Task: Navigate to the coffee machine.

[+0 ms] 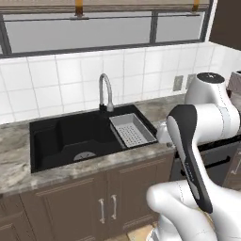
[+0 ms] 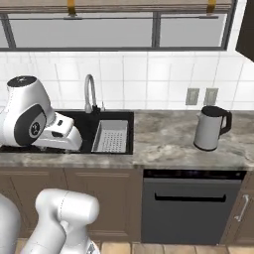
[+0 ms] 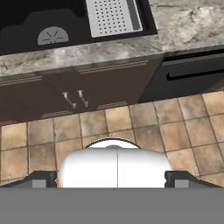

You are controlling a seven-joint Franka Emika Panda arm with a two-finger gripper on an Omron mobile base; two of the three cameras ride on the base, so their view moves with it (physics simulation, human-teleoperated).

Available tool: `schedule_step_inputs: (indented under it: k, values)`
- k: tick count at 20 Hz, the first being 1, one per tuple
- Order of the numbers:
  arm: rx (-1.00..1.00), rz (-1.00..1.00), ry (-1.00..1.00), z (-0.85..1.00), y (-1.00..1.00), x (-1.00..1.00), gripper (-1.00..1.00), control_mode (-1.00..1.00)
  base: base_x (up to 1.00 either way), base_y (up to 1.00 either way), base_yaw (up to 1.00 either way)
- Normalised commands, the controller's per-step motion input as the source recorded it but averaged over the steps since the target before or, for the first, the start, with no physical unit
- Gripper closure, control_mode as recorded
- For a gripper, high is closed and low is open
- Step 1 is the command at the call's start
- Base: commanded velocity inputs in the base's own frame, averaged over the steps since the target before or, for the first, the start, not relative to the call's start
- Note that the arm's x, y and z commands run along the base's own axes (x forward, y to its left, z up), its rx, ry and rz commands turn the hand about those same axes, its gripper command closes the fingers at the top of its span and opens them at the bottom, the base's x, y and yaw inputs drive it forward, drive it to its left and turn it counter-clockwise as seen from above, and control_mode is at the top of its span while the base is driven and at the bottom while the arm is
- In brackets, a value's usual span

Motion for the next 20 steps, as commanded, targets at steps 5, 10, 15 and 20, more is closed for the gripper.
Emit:
schedule_step_inputs:
  k: [5,10,15,20]
  values:
    - [0.00,0.00,0.00,0.00,0.00,0.00,-1.00,1.00,0.11,-1.00,0.00]
    - [0.00,0.00,0.00,0.00,0.00,0.00,-1.00,1.00,0.06,-1.00,0.00]
    - [0.00,0.00,0.00,0.00,0.00,0.00,-1.00,1.00,0.03,-1.00,0.00]
    - [0.00,0.00,0.00,0.00,0.00,0.00,-1.00,1.00,0.04,-1.00,0.01]
